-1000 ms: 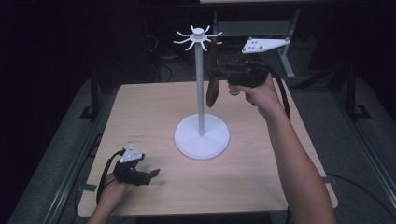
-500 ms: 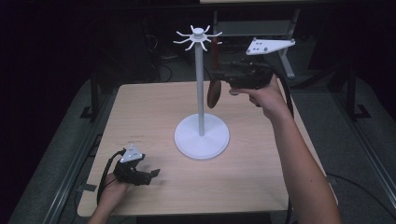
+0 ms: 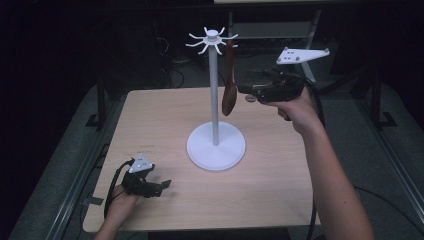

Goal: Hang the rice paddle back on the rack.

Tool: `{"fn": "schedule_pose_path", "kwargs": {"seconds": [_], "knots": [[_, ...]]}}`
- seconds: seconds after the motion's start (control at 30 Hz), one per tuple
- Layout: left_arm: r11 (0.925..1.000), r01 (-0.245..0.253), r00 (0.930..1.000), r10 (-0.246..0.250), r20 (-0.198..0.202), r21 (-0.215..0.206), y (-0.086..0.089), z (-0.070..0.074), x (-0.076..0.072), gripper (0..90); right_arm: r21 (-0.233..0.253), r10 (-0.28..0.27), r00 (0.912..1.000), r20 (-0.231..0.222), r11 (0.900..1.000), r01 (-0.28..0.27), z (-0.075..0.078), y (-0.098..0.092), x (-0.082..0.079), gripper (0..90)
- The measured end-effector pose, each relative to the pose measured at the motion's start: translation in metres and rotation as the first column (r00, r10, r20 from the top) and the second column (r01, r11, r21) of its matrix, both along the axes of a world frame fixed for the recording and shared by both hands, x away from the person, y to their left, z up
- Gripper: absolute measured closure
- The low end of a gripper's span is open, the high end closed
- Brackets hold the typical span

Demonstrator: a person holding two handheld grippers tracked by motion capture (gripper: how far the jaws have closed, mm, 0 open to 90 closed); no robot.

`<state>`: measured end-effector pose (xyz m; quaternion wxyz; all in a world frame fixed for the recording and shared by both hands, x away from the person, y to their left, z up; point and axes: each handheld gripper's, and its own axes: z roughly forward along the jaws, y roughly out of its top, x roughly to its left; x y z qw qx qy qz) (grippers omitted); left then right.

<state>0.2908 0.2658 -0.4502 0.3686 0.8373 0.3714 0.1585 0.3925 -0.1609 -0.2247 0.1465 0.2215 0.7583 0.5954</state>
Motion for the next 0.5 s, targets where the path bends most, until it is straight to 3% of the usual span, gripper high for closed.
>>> {"fn": "schedule_pose_path", "kwargs": {"seconds": [0.5], "knots": [[1.0,-0.005,1.0,0.005,0.004,-0.007,0.002,-0.001,0.0,13.0,-0.043,-0.088,0.9949,-0.05,0.995,0.086,-0.039,-0.04,-0.015,35.1]]}}
